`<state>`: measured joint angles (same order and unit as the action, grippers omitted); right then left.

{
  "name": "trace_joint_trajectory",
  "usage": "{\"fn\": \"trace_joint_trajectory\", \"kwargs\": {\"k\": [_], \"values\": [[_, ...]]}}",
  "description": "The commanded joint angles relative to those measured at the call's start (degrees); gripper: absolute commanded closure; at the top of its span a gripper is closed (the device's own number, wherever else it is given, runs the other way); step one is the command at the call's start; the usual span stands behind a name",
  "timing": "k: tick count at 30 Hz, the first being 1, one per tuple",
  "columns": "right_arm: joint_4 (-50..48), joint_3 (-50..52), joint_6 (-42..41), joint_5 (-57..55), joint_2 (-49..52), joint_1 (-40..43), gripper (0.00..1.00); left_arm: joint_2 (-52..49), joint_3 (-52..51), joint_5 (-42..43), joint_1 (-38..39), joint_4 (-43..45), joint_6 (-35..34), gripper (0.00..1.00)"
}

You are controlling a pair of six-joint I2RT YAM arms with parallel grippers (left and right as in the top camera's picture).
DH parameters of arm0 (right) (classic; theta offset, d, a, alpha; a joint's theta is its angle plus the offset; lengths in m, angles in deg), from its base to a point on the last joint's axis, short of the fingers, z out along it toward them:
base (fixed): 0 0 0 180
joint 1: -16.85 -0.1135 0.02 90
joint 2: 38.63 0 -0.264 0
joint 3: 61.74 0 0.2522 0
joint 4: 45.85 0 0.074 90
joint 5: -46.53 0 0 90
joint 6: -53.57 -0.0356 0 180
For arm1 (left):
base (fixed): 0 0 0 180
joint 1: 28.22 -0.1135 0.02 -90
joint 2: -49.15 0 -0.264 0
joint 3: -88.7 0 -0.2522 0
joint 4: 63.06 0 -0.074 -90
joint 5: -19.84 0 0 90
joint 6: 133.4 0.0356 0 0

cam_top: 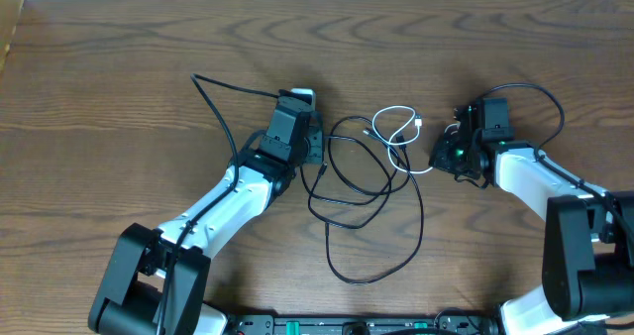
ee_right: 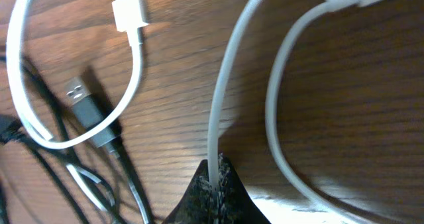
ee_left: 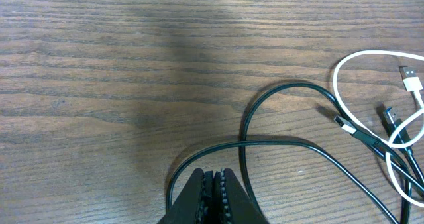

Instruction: Untangle cables

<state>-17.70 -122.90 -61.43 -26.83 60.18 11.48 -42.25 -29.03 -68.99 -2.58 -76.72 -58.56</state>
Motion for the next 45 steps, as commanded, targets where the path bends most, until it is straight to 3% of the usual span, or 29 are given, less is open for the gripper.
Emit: {"fn": "trace_joint_trajectory", "kwargs": {"k": [1, 14, 21, 27, 34, 42, 45], "values": [[0.24, -0.11, 3.02, 2.62, -6.14, 0.28, 0.99, 0.79, 0.74, -0.22, -0.2, 0.0, 0.52, 0.92], [-2.56, -0.13, 4.5, 2.6, -40.37, 0.04, 0.99, 0.79, 0.74, -0.22, -0.2, 0.02, 0.52, 0.92], [-7.17, -0.13, 16.59, 2.6, -51.58, 0.04, 0.99, 0.79, 0.74, -0.22, -0.2, 0.0, 0.52, 0.92], [-7.28, -0.13, 20.83, 0.52, -53.42, 0.07, 0.99, 0.79, 0.74, -0.22, -0.2, 0.0, 0.52, 0.92], [0.11, -0.11, 20.81, -5.44, -50.25, 0.07, 0.99, 0.79, 0.74, -0.22, -0.2, 0.0, 0.52, 0.92], [9.7, -0.11, 17.25, -33.86, -42.77, 0.09, 0.99, 0.79, 0.74, -0.22, -0.2, 0.0, 0.52, 0.92], [11.98, -0.11, 17.11, -38.66, -39.47, 0.09, 0.99, 0.79, 0.74, -0.22, -0.2, 0.0, 0.52, 0.92]]}}
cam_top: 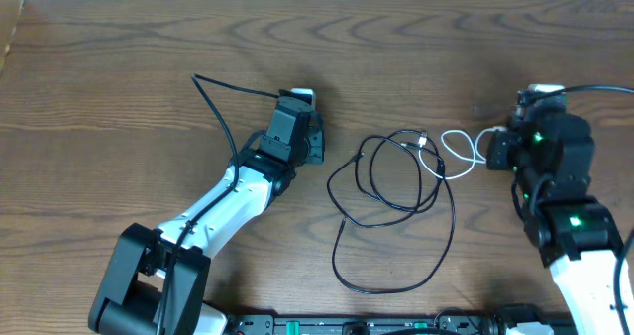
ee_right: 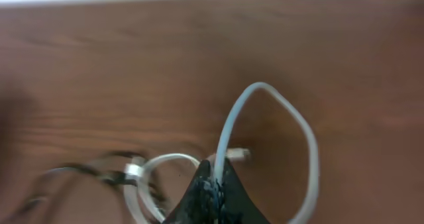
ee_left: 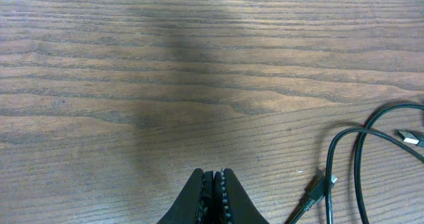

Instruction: Untangle cables

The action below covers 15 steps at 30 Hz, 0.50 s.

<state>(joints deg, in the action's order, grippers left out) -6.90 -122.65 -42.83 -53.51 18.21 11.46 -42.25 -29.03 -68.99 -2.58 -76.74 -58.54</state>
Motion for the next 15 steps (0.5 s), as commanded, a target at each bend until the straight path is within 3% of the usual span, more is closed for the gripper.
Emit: {"fn": "trace_joint_trajectory", "kwargs": {"k": [1, 10, 13, 15], "values": [[1.73, -0.35, -1.49, -12.83, 3.61, 0.15, 0.99, 0.79, 0.74, -0.22, -0.2, 0.02, 0.5, 0.92], [1.4, -0.35, -4.31, -18.73, 16.24, 4.02, 0.98, 0.79, 0.74, -0.22, -0.2, 0.0, 0.5, 0.92], [0.28, -0.35, -4.37, -18.71, 20.26, 6.69, 0.92, 0.79, 0.74, -0.22, -0.2, 0.0, 0.5, 0.92], [0.07, -0.35, -5.42, -18.71, 22.23, 8.37, 0.81, 0.79, 0.74, -0.22, -0.2, 0.0, 0.5, 0.92]]}}
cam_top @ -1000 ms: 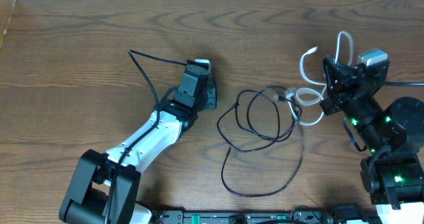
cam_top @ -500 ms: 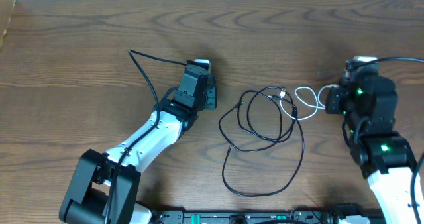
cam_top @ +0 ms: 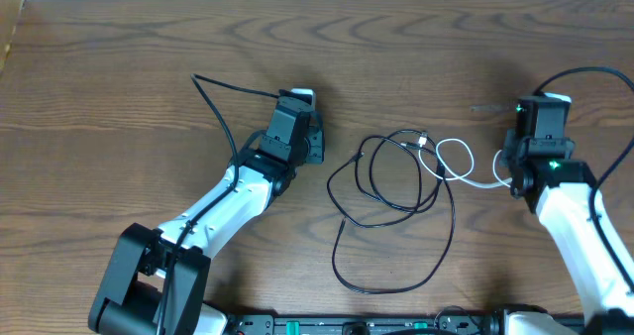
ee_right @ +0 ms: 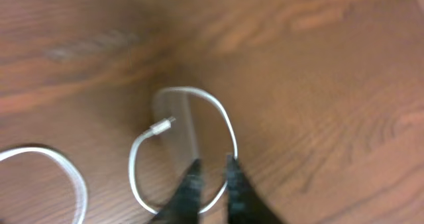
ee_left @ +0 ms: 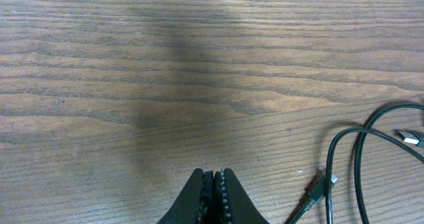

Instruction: Untangle cables

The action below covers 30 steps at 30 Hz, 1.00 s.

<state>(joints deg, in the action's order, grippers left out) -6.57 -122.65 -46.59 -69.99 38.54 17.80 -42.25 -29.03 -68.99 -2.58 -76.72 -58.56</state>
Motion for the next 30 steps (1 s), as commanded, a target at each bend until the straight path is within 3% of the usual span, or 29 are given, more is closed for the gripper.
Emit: {"fn": "trace_joint_trajectory", "kwargs": {"k": [1, 3, 4, 5, 15, 18, 19, 21, 26, 30], "values": [[-0.22, -0.35, -2.47, -2.16, 2.93, 2.95, 0.64, 0.79, 0.74, -0.22, -0.2, -0.02, 0.52, 0.92], [-0.24, -0.35, -2.71, -1.18, 4.35, 4.42, 0.33, 0.79, 0.74, -0.22, -0.2, -0.02, 0.52, 0.92], [-0.24, -0.35, -2.71, -0.37, 4.7, 4.87, 0.24, 0.79, 0.74, -0.22, -0.2, -0.02, 0.52, 0.92], [-0.24, -0.35, -2.69, 1.57, 4.85, 5.22, 0.22, 0.79, 0.74, -0.22, -0.2, 0.0, 0.52, 0.92], [5.29, -0.46, -4.55, 38.36, 3.74, 3.32, 0.47, 0.79, 0.74, -0.22, -0.2, 0.02, 0.52, 0.92], [8.17, -0.46, -6.38, 41.81, 3.74, 2.67, 0.48, 0.79, 0.74, -0.22, -0.2, 0.02, 0.52, 0.92], [9.09, -0.46, -6.58, 43.63, 3.74, 2.64, 0.51, 0.79, 0.74, -0.22, -0.2, 0.02, 0.52, 0.92], [9.79, -0.35, -7.82, 45.38, 3.74, 2.64, 0.67, 0.79, 0.74, -0.22, -0.2, 0.02, 0.52, 0.92], [9.33, 2.84, -19.78, 46.1, 3.76, 2.64, 0.85, 0.79, 0.74, -0.22, -0.2, 0.11, 0.52, 0.92], [4.44, 7.45, -25.09, 44.28, 3.76, 2.64, 0.91, 0.79, 0.74, -0.22, -0.2, 0.11, 0.52, 0.92]]}}
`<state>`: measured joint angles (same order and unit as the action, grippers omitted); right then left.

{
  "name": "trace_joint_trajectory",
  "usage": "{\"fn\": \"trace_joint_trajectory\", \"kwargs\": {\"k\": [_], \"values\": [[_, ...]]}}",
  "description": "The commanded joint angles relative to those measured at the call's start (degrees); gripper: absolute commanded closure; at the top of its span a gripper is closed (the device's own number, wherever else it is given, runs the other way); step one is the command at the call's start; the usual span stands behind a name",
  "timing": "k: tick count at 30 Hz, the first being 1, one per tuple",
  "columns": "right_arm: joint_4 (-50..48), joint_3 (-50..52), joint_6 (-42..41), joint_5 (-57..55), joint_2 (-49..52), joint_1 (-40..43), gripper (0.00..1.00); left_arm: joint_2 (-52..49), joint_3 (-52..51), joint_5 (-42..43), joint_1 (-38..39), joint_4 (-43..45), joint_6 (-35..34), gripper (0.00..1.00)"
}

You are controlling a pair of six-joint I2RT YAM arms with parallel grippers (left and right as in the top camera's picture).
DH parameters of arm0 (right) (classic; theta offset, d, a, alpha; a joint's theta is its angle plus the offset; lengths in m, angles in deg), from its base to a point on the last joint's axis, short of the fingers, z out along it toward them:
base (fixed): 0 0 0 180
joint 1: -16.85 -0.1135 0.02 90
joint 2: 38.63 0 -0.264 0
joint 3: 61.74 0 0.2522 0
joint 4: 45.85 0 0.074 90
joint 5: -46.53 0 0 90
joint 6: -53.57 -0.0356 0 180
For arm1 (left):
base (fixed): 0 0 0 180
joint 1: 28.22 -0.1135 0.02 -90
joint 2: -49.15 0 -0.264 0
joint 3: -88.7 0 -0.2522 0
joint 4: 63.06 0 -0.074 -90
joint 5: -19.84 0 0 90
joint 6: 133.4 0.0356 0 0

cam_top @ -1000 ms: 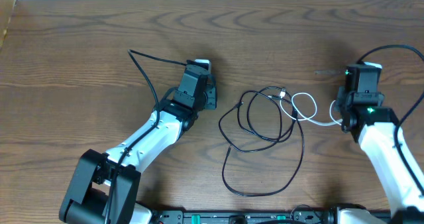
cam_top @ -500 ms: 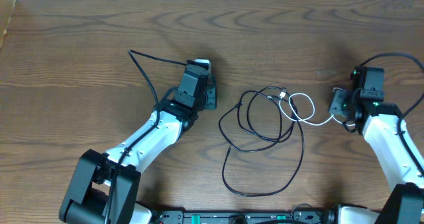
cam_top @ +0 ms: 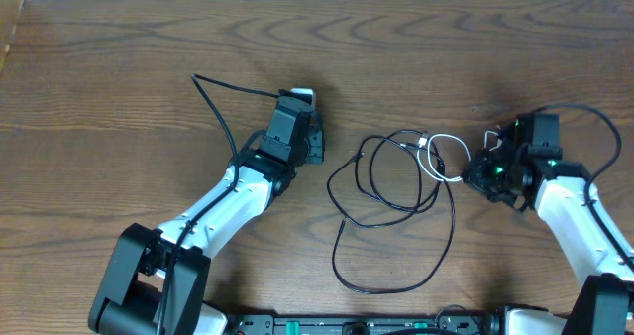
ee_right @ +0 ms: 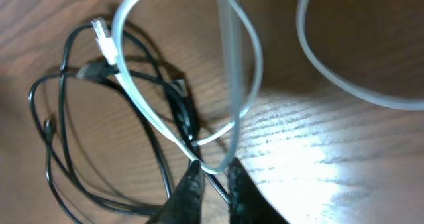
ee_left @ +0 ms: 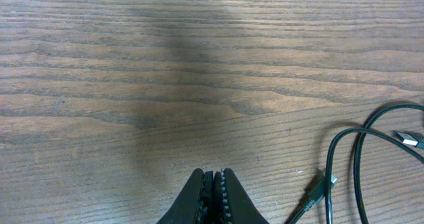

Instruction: Untangle cables

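A black cable (cam_top: 453, 221) lies in overlapping loops mid-table, and a white cable (cam_top: 436, 164) crosses its right side. My right gripper (cam_top: 475, 174) is low at the tangle's right edge. In the right wrist view its fingertips (ee_right: 192, 179) stand slightly apart, open, with the bottom of a white cable (ee_right: 254, 58) loop and a strand of the black cable (ee_right: 65, 71) at the gap. My left gripper (ee_left: 213, 177) is shut on nothing, left of the tangle. Black cable (ee_left: 358, 158) loops and a plug (ee_left: 315, 189) lie to its right.
The brown wooden table (cam_top: 119, 38) ends at a white strip along the far edge. A thin black lead (cam_top: 213, 107) runs from the left arm across the table. Another arcs above the right arm (cam_top: 580, 109).
My right gripper, still open, has moved left and down from the table's right side to the tangle's edge. White and black strands now sit at its fingertips. The left arm has not moved.
First my right gripper was shut on the white cable beside the tangle, and black loops lay in front of the left gripper. Then it held the white cable farther right, the tangle having shifted right. Then it was open, the cable released. Now it is back at the tangle.
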<state>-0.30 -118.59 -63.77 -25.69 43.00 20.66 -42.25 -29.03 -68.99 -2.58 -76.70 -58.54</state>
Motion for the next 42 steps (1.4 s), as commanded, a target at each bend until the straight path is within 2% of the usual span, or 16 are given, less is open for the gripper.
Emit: {"fn": "trace_joint_trajectory", "kwargs": {"k": [1, 5, 7, 12, 16, 30, 42], "values": [[-4.44, 5.11, -9.68, -1.16, -0.7, -0.22, 0.92, 0.79, 0.74, -0.22, -0.2, 0.09, 0.5, 0.92], [-17.9, 12.35, -12.59, -1.38, -0.66, -0.24, 0.87, 0.79, 0.74, -0.22, -0.2, 0.22, 0.5, 0.92], [-23.08, 14.82, -14.47, -1.36, -0.61, -0.31, 0.74, 0.79, 0.74, -0.22, -0.2, 0.22, 0.5, 0.92], [-28.52, 17.27, -15.26, -1.77, -0.61, -0.42, 0.71, 0.79, 0.74, -0.22, -0.2, 0.22, 0.5, 0.92], [-31.85, 19.34, -18.4, -5.88, -0.61, -1.84, 0.63, 0.79, 0.74, -0.22, -0.2, 0.22, 0.5, 0.92], [-33.99, 19.71, -18.51, -14.69, -0.61, -8.85, 0.66, 0.79, 0.74, -0.2, -0.2, 0.22, 0.26, 0.92], [-37.75, 19.74, -21.57, -15.91, 3.93, -9.16, 0.68, 0.79, 0.74, -0.2, -0.2, 0.22, 0.26, 0.92]]}}
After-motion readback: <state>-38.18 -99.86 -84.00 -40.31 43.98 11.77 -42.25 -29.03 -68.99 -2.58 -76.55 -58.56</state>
